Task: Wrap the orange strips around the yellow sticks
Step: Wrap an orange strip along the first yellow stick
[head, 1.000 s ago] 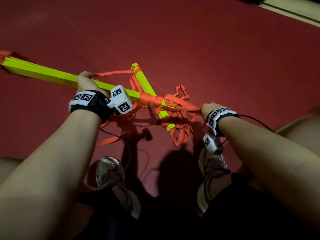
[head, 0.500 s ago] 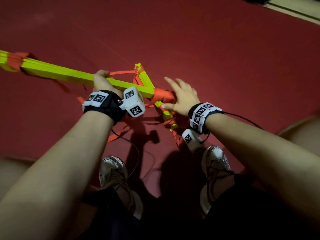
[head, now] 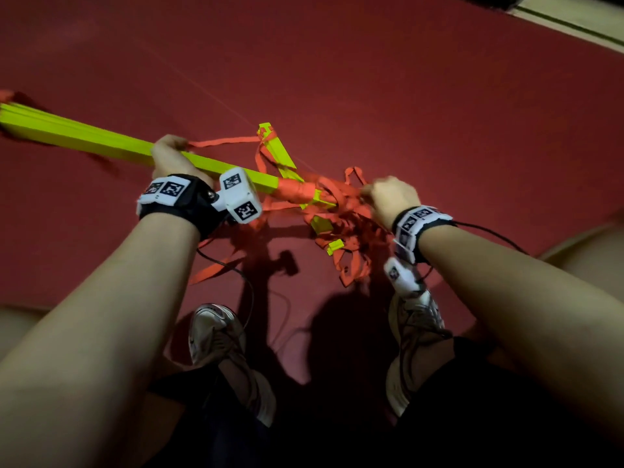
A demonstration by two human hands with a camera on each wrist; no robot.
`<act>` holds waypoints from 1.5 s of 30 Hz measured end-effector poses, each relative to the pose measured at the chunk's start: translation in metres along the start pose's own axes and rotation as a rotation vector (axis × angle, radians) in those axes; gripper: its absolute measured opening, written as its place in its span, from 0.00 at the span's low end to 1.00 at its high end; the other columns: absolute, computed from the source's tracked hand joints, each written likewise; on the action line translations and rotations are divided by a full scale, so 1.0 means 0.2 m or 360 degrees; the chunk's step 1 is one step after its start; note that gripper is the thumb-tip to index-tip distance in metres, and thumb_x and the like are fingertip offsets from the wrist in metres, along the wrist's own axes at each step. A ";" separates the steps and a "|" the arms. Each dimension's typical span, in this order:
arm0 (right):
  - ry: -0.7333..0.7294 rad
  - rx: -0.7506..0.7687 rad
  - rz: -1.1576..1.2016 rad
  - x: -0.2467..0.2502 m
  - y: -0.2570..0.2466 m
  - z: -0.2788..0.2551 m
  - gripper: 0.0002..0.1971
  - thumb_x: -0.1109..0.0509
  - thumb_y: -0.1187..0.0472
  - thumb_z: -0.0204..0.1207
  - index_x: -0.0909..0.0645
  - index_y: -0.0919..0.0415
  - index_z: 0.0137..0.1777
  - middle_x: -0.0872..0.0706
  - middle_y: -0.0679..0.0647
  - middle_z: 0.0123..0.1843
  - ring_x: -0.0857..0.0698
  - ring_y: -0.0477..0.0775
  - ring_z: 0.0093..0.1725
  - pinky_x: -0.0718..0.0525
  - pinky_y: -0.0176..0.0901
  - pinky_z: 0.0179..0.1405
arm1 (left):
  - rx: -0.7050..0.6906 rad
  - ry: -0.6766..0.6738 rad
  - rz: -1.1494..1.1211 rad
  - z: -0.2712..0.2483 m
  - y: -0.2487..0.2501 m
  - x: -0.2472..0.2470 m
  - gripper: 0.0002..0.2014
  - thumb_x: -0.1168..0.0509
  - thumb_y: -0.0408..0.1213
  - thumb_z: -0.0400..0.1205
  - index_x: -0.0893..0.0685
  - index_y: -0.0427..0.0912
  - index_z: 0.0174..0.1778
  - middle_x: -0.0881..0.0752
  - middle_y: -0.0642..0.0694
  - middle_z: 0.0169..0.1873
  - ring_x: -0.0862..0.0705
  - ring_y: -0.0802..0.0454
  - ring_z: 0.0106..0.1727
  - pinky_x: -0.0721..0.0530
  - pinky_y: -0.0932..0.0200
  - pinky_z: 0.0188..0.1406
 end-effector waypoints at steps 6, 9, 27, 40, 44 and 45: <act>-0.0486 -0.0417 0.0057 -0.26 0.22 -0.13 0.24 0.30 0.54 0.78 0.21 0.43 0.75 0.25 0.59 0.72 0.26 0.69 0.74 0.22 0.66 0.71 | 0.0046 -0.0136 -0.0255 -0.16 0.07 -0.04 0.19 0.35 0.31 0.67 0.43 0.46 0.34 0.33 0.50 0.21 0.36 0.49 0.18 0.31 0.67 0.27; -0.0164 -0.0321 0.0421 -0.11 0.06 -0.04 0.23 0.31 0.57 0.74 0.17 0.53 0.71 0.25 0.61 0.73 0.22 0.70 0.71 0.20 0.60 0.70 | 0.0051 -0.0226 -0.0323 -0.23 0.03 -0.08 0.18 0.37 0.32 0.58 0.42 0.46 0.31 0.34 0.50 0.19 0.37 0.51 0.14 0.32 0.69 0.23; 0.0133 -0.0856 0.3212 0.02 -0.11 0.03 0.23 0.39 0.84 0.74 0.21 0.54 0.52 0.16 0.60 0.37 0.12 0.58 0.34 0.10 0.52 0.42 | 0.0329 -0.0407 0.0036 -0.28 -0.07 -0.12 0.09 0.41 0.28 0.80 0.34 0.42 0.36 0.30 0.49 0.34 0.30 0.53 0.07 0.37 0.71 0.05; -0.0607 -0.0493 0.2981 -0.10 -0.19 -0.06 0.12 0.38 0.82 0.80 0.18 0.68 0.52 0.11 0.58 0.41 0.08 0.56 0.41 0.07 0.53 0.50 | 0.0057 -0.0381 0.0666 -0.23 -0.01 -0.08 0.10 0.50 0.33 0.93 0.25 0.41 0.50 0.24 0.43 0.60 0.29 0.55 0.26 0.29 0.67 0.11; -0.0373 -0.0685 0.2663 -0.12 -0.02 -0.05 0.16 0.39 0.84 0.78 0.17 0.66 0.41 0.14 0.60 0.33 0.11 0.59 0.34 0.08 0.53 0.42 | 0.0203 -0.0318 0.0406 -0.22 -0.06 -0.02 0.12 0.46 0.32 0.90 0.30 0.38 0.40 0.27 0.45 0.36 0.24 0.49 0.21 0.32 0.67 0.06; -0.0253 -0.0725 0.2540 -0.11 0.06 -0.05 0.17 0.40 0.84 0.75 0.15 0.64 0.40 0.13 0.60 0.34 0.11 0.61 0.36 0.10 0.53 0.40 | 0.0155 -0.0287 0.0368 -0.21 -0.05 -0.01 0.14 0.46 0.30 0.89 0.32 0.42 0.36 0.29 0.46 0.35 0.26 0.49 0.20 0.31 0.67 0.08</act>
Point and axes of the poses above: each hand's wrist, its own z-axis towards the middle knuckle, its own x-axis out of the back of the hand, y = z × x, the point moved 9 cm from there along z, towards the middle knuckle
